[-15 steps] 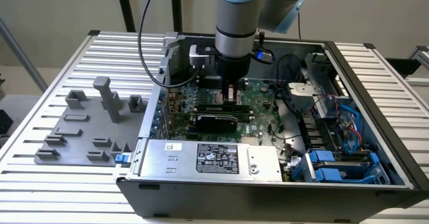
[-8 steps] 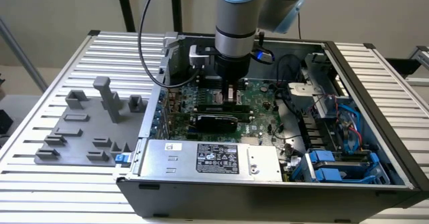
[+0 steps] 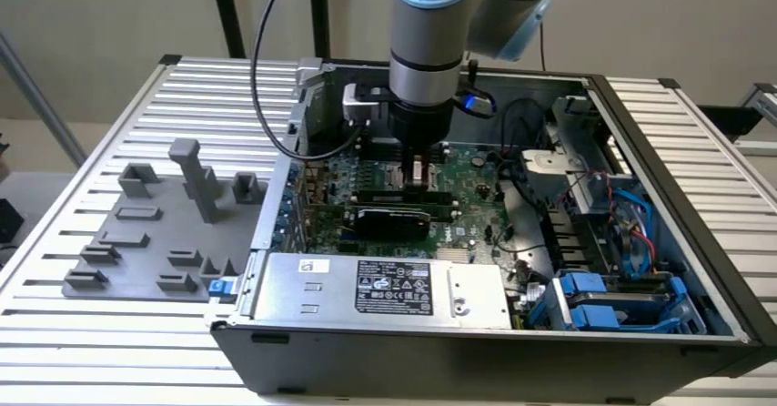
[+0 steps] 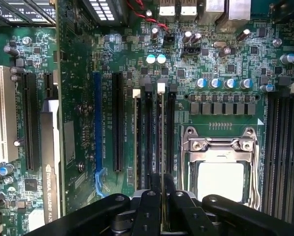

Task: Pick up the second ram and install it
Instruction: 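Press down the second ram until it locks into place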

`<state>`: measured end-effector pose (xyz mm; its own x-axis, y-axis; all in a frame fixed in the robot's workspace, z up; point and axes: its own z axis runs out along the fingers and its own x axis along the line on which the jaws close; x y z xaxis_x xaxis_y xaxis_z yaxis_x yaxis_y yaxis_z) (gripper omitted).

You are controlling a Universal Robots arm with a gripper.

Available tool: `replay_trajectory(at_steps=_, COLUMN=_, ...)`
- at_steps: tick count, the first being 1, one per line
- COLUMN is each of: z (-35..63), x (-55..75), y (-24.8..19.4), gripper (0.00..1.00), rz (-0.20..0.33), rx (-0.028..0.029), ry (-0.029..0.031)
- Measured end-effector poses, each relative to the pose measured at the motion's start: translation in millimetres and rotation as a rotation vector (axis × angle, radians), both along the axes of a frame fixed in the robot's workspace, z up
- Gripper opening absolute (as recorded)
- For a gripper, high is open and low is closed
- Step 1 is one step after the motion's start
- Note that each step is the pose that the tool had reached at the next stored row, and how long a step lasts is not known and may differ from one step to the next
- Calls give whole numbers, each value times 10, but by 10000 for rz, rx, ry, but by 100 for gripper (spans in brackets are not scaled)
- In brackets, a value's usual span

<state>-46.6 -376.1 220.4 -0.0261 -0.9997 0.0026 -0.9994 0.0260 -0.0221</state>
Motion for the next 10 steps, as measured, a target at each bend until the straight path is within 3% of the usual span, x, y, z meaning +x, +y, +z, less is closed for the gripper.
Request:
replay_trajectory(at_steps=2, z=-1, x=0, y=-1, gripper=0, rz=0, rx=-5, ry=1)
replay_trajectory(at_steps=3, z=-1, x=0, y=-1, gripper=100, rz=0, rx=-6, ry=1)
replay_trajectory(at_steps=7, z=18, x=0, y=0, gripper=100, rz=-1, rx=-1, ry=-1)
replay_trajectory(at_steps=10, z=89, x=-3, y=0, gripper=100, rz=-1, rx=-4, ry=1)
